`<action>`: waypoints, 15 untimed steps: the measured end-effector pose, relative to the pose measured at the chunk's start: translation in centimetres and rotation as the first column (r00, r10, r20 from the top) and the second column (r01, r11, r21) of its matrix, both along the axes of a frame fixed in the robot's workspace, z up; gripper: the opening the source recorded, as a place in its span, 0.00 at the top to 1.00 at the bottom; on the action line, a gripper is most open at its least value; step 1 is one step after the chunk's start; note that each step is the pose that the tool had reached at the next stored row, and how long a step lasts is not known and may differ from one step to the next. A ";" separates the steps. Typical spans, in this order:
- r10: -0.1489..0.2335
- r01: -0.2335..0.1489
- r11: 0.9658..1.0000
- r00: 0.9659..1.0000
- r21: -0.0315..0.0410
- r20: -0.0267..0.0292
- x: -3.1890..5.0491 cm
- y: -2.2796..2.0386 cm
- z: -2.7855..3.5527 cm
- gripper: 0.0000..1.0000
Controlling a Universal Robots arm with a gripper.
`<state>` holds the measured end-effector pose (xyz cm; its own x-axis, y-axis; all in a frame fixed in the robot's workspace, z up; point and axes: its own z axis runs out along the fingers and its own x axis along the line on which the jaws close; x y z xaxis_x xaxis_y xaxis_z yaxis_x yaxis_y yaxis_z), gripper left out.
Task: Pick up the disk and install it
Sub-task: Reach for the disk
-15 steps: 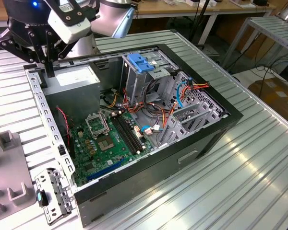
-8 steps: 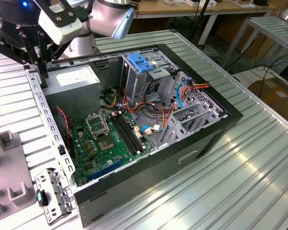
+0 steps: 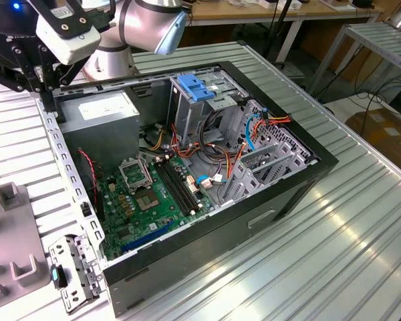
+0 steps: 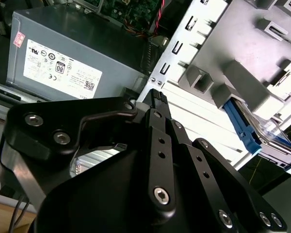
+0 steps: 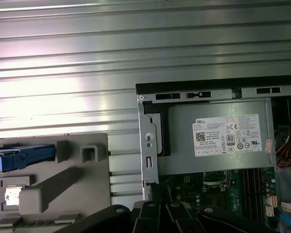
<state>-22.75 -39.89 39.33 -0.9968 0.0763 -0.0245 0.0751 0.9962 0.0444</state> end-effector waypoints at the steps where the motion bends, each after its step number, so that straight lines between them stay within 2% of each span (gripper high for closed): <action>1: 0.000 0.000 1.000 1.000 0.000 0.000 -0.18 0.00 0.00 0.89; 8: 0.000 0.000 1.000 1.000 0.000 0.000 -1.51 0.00 -0.01 0.89; 15: 0.000 0.000 1.000 1.000 0.000 0.000 -1.99 0.01 -0.01 0.89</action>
